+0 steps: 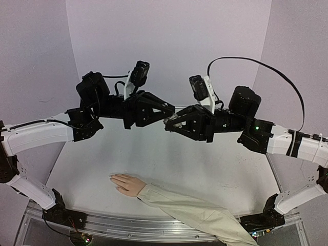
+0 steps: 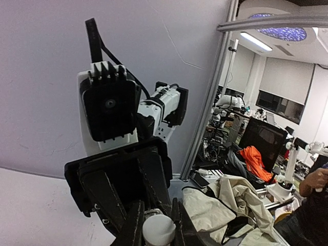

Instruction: Paint the nails

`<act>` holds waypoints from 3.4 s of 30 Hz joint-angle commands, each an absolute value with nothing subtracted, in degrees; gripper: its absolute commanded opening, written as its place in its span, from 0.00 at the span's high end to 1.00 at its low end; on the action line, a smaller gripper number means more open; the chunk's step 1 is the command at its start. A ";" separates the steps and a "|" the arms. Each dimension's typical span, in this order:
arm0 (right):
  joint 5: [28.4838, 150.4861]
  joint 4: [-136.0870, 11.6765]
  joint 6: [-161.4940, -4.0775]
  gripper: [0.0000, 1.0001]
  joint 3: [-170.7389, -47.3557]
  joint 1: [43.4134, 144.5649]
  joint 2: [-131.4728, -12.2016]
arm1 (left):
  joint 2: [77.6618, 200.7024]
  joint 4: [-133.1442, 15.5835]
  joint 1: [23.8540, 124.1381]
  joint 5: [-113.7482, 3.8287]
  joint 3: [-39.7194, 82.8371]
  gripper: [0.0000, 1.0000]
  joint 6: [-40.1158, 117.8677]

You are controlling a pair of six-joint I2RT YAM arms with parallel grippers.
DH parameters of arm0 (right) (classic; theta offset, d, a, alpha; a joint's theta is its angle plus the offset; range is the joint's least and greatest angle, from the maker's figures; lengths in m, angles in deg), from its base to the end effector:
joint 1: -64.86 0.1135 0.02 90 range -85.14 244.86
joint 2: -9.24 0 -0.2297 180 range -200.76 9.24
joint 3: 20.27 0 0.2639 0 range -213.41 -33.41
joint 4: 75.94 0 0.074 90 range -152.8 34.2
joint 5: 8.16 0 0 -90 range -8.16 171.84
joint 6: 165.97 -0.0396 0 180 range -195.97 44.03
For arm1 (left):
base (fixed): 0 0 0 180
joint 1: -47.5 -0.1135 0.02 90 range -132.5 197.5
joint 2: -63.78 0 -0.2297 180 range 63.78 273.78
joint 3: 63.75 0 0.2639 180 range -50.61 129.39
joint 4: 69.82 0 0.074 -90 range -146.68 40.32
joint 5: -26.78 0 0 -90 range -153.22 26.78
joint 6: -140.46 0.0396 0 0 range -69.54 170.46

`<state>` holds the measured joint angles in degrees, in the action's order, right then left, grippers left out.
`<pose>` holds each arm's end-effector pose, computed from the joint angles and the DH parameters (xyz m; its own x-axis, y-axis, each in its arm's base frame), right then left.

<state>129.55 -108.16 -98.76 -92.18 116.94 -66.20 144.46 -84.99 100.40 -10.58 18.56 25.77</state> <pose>0.1698 0.2657 0.3679 -0.0881 0.3110 -0.9463 -0.9713 -0.2374 0.0124 0.1803 -0.2905 0.3760 -0.2355 -0.1088 -0.9658 0.9296 -0.3151 -0.1911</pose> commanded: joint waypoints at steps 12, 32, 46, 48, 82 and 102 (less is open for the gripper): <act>106.57 -97.91 -76.60 1.00 -91.04 117.39 -57.69 | 137.01 -72.73 98.76 -27.89 15.70 0.21 20.85; 79.73 -95.50 -69.43 1.00 -96.05 123.72 -67.99 | 144.59 -69.82 99.44 -40.58 18.87 0.52 10.57; 85.84 -96.99 -73.39 1.00 -96.41 124.11 -67.42 | 146.42 -69.77 100.49 -34.27 20.94 1.00 15.50; 94.75 -97.19 -75.30 1.00 -96.36 122.72 -66.30 | 146.23 -69.82 100.49 -29.49 21.59 1.00 20.29; 109.07 -88.49 -72.31 1.00 -96.89 119.58 -66.57 | 134.93 -45.84 99.70 -37.52 21.39 0.23 25.09; 105.14 -87.91 -71.66 1.00 -98.45 119.62 -71.12 | 142.10 -41.34 99.79 -32.78 27.10 0.95 27.54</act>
